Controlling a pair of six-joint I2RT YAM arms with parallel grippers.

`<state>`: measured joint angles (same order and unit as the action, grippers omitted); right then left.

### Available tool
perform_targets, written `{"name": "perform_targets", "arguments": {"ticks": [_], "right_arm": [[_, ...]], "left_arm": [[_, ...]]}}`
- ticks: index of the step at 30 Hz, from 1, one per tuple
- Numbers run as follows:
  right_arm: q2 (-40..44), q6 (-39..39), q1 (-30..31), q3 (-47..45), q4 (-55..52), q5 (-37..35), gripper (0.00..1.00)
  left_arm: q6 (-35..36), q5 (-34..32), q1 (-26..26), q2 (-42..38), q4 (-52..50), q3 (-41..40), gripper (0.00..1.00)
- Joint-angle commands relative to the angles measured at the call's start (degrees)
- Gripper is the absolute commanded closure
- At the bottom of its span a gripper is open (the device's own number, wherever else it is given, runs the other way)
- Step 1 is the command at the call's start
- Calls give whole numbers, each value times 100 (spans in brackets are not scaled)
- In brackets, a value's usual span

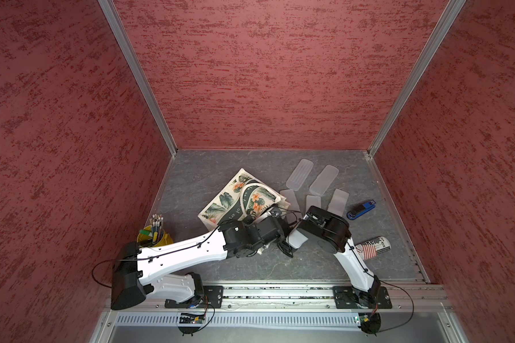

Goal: Take out the pencil case from the canvas bag
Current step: Pick up the pencil case from the canvas bag.

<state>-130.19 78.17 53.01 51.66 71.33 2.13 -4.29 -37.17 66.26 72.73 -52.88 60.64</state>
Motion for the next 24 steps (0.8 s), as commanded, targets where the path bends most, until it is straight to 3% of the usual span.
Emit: {"name": "perform_targets", "arguments": {"ticks": [1,15,24], "right_arm": [[437,-597,-28,-489,197,209,87],[2607,-1853,-29,-1828,-832,1041,85],[3727,-1566,-28,-2800,-882,1190,83]], "left_arm": [[-260,15,-250,-92,237,163,100],[-755,250,-1236,-99,283,577,100],[-860,570,-1755,-83,522,693,100]]}}
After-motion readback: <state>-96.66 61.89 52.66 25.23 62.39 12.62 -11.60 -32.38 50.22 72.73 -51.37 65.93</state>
